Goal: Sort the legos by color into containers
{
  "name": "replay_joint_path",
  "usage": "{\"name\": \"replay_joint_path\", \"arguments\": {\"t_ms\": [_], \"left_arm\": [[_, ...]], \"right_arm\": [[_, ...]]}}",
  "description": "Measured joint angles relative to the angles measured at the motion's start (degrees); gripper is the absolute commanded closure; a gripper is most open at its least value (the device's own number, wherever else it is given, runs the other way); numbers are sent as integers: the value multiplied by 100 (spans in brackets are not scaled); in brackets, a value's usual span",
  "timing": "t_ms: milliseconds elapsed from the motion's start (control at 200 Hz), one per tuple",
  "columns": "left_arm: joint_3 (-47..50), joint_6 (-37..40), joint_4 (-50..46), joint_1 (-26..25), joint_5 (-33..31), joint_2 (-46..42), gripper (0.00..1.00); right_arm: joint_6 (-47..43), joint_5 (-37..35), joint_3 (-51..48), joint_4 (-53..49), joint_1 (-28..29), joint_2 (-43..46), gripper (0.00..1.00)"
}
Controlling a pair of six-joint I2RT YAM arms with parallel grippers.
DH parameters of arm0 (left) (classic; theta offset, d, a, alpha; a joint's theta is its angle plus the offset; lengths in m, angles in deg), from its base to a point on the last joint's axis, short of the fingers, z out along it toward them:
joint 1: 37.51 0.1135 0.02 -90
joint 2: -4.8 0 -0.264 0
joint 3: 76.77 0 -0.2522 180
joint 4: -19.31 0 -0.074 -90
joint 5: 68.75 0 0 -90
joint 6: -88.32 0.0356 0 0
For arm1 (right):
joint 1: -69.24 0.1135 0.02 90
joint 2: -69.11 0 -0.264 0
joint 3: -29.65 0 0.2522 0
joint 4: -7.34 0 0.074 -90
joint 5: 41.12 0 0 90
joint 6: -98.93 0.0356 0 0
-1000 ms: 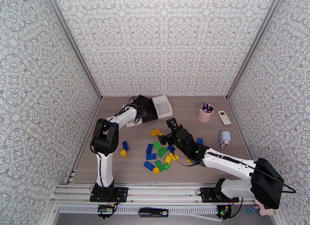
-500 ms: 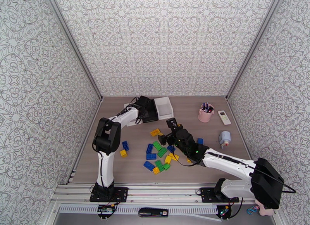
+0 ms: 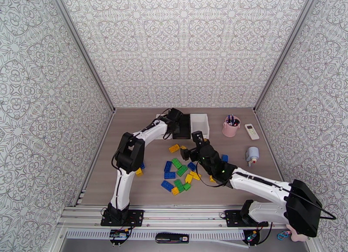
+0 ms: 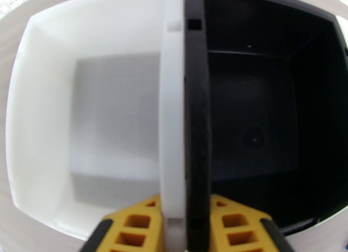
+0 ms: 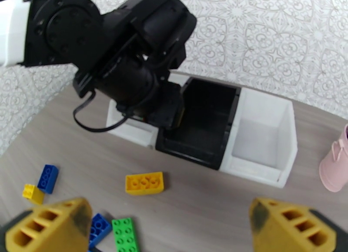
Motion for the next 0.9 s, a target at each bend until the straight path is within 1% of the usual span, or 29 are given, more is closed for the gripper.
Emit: {"name": "replay_joint_path", "arguments": {"t_ms": [215, 325, 410, 555, 670, 795, 900], "left_arm": [[72, -157, 61, 31, 15, -55, 38], [514, -79, 306, 22, 28, -407, 24], [1021, 15, 599, -4, 42, -861, 15], [2072, 330, 1408, -103, 201, -1845, 7], [2898, 702, 2203, -251, 494, -2538, 0], [3886, 1045, 3156, -398, 953, -3117, 0], [4568, 1283, 3912, -535, 1344, -3368, 0]], "right_arm": [[254, -199, 0, -249, -55, 179, 0], [518, -234, 13, -660, -321, 367, 0], [723, -234, 17, -1036, -647, 514, 0], [1086, -203, 33, -1683, -1215, 717, 0], [1202, -120, 33, -2052, -1683, 837, 0], [1222, 76, 33, -2358, -2175, 876, 0], [1215, 323, 33, -2579, -2594, 798, 0]]}}
